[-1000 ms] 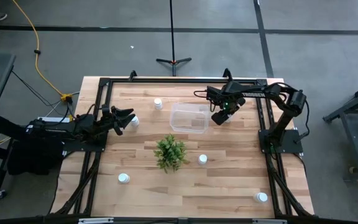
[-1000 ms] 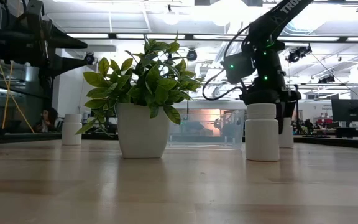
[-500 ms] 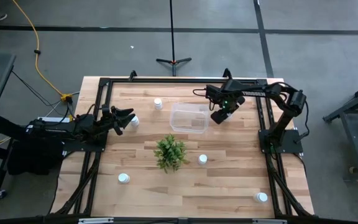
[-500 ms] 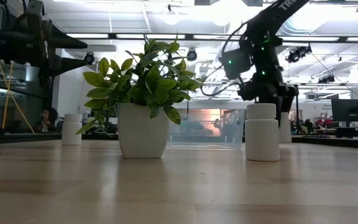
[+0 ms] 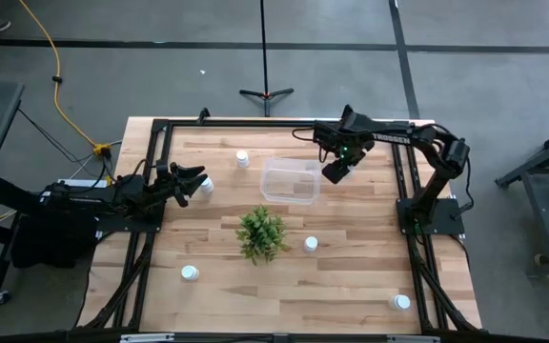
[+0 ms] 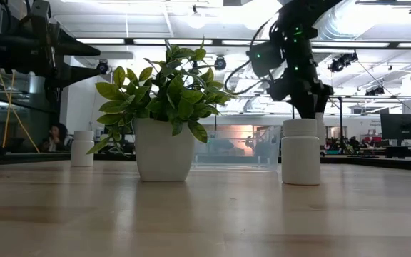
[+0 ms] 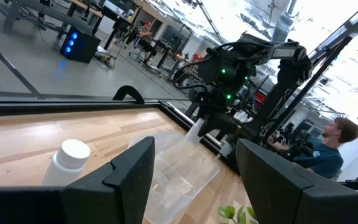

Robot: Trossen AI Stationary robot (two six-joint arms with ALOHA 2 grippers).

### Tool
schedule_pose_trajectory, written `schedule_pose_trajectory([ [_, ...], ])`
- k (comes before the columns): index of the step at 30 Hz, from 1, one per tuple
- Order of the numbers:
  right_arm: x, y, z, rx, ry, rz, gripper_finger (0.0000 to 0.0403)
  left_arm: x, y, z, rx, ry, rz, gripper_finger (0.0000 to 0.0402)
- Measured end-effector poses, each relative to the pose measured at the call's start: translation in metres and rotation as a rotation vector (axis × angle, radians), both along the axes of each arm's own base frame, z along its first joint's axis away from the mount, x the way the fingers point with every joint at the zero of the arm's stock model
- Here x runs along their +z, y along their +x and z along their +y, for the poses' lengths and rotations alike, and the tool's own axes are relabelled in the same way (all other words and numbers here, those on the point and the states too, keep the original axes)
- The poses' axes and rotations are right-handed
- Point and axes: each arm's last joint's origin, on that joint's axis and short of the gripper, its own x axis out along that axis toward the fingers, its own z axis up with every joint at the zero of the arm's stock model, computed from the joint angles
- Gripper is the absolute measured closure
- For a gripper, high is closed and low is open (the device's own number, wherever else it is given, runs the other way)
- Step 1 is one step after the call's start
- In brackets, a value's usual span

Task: Pick and place pill bottles into a basket
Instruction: Put the white pill bottle in the transparent bin

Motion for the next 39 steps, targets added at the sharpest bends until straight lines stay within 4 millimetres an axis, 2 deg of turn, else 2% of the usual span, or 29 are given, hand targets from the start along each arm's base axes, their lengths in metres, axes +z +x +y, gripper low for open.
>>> schedule_pose_trajectory([
  [6,0.012,-0.009,0.007,0.040,0.019,-0.072,0.0237,0.000,0.000,0.000,0.000,0.000,0.000,0.0140],
  [13,0.040,-0.029,0.017,0.062,-0.054,-0.242,0.0236,-0.002,0.000,0.000,0.006,0.000,0.019,0.0140],
  [18,0.047,-0.045,0.026,0.028,-0.077,-0.304,0.0237,-0.002,0.000,0.001,0.020,-0.001,0.019,0.0140],
  [23,0.045,-0.064,0.037,0.018,-0.092,-0.329,0.0237,-0.002,0.000,0.001,0.023,-0.001,0.020,0.0140],
  [33,0.026,-0.112,0.063,-0.082,-0.122,-0.403,0.0237,-0.002,0.000,0.001,0.026,-0.001,0.024,0.0140],
  [39,0.013,-0.129,0.072,-0.122,-0.155,-0.492,0.0237,-0.002,0.000,0.001,0.027,-0.001,0.024,0.0140],
])
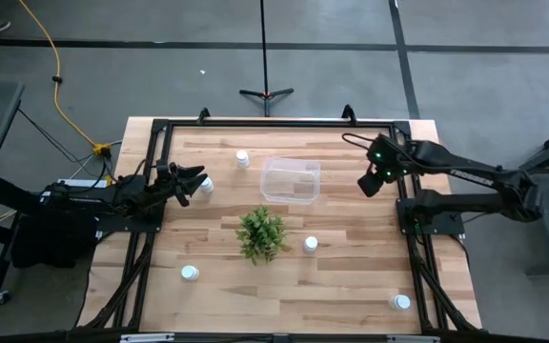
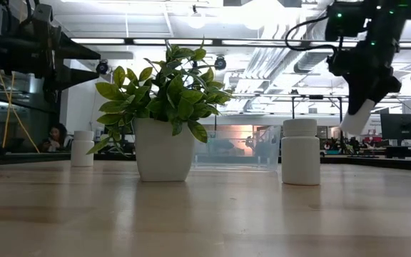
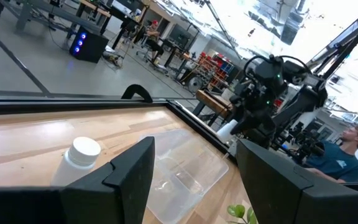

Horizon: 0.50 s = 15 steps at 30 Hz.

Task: Pick and place pill bottles into a basket
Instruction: Put the white pill bottle in the transparent bin

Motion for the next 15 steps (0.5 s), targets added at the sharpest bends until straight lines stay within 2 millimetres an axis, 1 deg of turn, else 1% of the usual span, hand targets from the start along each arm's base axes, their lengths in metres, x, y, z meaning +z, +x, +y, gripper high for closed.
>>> schedule_pose_trajectory([
  [12,-0.019,-0.010,0.008,0.033,-0.133,-0.182,0.0237,0.000,0.000,0.000,-0.001,0.000,0.000,0.0140],
  [15,-0.018,-0.010,0.007,0.031,-0.174,-0.264,0.0237,0.000,0.000,0.000,0.000,0.000,0.000,0.0140],
])
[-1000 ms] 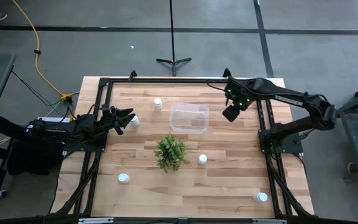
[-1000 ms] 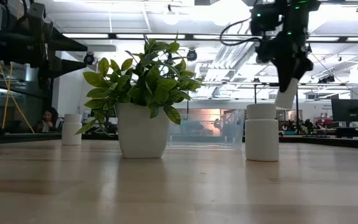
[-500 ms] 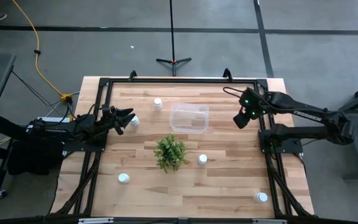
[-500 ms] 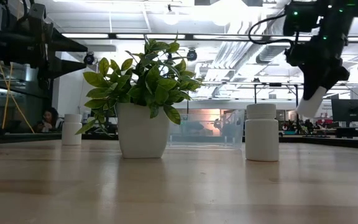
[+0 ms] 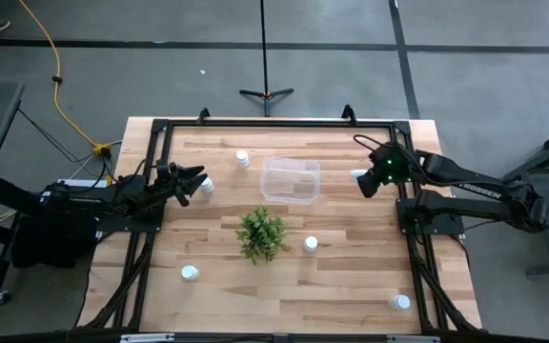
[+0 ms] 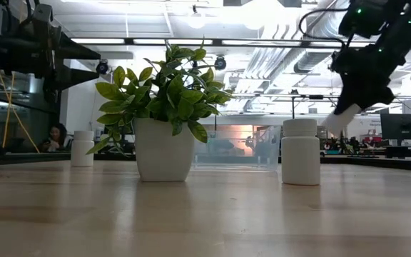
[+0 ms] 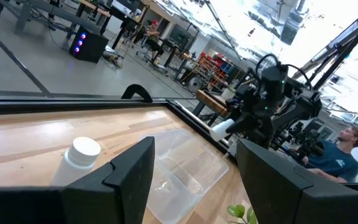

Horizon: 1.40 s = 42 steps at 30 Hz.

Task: Pick and place pill bottles into a basket
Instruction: Put the white pill bottle in the transparent bin

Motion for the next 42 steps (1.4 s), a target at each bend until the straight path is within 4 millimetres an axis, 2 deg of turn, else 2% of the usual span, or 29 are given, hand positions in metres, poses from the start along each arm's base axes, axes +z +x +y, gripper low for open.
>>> schedule_pose_trajectory([
  [9,0.006,0.002,-0.002,-0.041,-0.058,-0.114,0.0237,0.000,0.000,0.000,0.003,0.000,0.002,0.0140],
  [24,0.030,0.018,-0.010,0.018,-0.233,-0.362,0.0236,-0.001,0.000,0.000,0.007,0.000,0.009,0.0140],
  [42,0.061,0.027,-0.011,0.127,-0.352,-0.679,0.0236,-0.001,0.000,0.000,0.007,0.000,0.009,0.0140],
])
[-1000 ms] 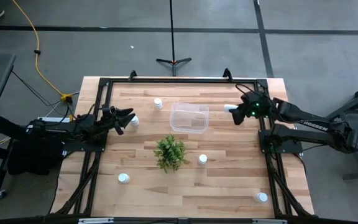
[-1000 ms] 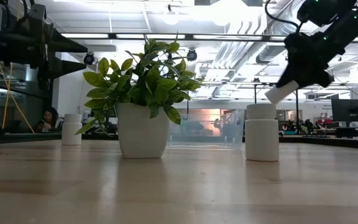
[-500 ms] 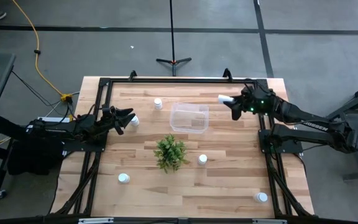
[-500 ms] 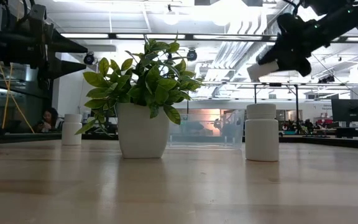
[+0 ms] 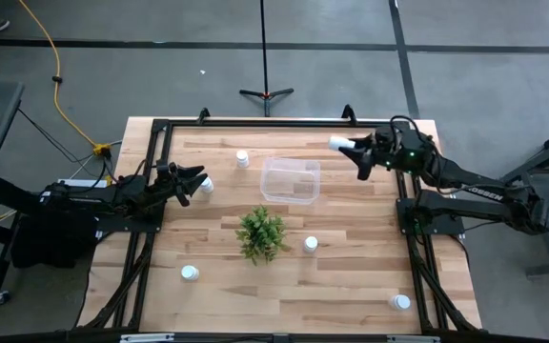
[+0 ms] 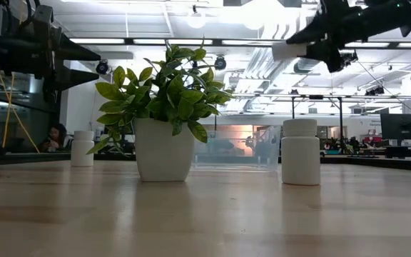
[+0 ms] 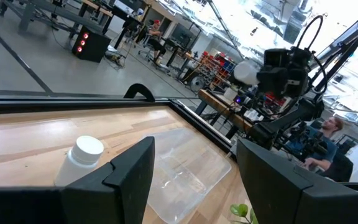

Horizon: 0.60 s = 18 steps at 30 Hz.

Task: Pick and place pill bottles into a basket
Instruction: Put the white pill bottle in the transparent bin

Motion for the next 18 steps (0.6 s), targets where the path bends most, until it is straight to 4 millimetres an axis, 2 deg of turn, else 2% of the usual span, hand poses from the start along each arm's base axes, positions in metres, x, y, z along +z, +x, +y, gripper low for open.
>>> schedule_pose_trajectory([
  [13,0.024,0.001,0.004,0.130,-0.097,-0.228,0.0236,0.000,0.000,0.000,0.001,0.000,0.000,0.0140],
  [18,0.027,0.001,0.005,0.156,-0.110,-0.254,0.0236,0.000,0.000,0.000,0.005,-0.001,0.000,0.0140],
])
